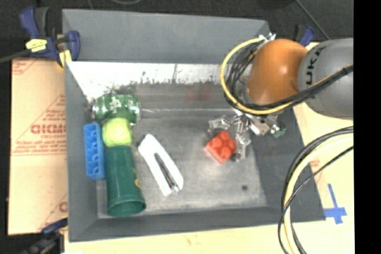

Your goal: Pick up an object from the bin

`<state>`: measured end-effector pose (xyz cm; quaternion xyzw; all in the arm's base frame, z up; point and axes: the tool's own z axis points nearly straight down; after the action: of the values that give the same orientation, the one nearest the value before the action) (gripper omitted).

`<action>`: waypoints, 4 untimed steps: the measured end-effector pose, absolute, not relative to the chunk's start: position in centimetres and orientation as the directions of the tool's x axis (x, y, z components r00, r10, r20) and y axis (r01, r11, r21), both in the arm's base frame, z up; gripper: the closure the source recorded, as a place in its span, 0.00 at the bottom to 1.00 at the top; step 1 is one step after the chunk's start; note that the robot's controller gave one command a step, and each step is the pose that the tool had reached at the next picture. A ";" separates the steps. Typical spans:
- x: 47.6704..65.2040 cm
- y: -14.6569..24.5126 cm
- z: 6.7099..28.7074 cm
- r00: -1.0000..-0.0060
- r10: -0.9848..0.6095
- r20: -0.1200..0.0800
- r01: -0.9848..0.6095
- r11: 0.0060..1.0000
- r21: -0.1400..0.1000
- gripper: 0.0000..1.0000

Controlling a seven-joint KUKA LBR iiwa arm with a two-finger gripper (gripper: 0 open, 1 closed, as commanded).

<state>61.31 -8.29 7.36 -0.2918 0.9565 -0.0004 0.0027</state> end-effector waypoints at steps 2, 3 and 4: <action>61.7 -8.5 9.9 -0.826 -0.563 -0.002 -0.563 0.826 -0.002 1.00; 62.0 -8.7 11.8 -0.840 -0.543 -0.007 -0.543 0.840 -0.004 1.00; 61.9 -8.6 11.9 -0.840 -0.543 -0.006 -0.543 0.840 -0.003 1.00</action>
Offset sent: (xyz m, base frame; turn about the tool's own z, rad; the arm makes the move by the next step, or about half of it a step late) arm 0.0050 -0.0024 0.0357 -0.0126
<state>61.89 -8.65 11.87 -0.2828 0.9592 -0.0006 0.0031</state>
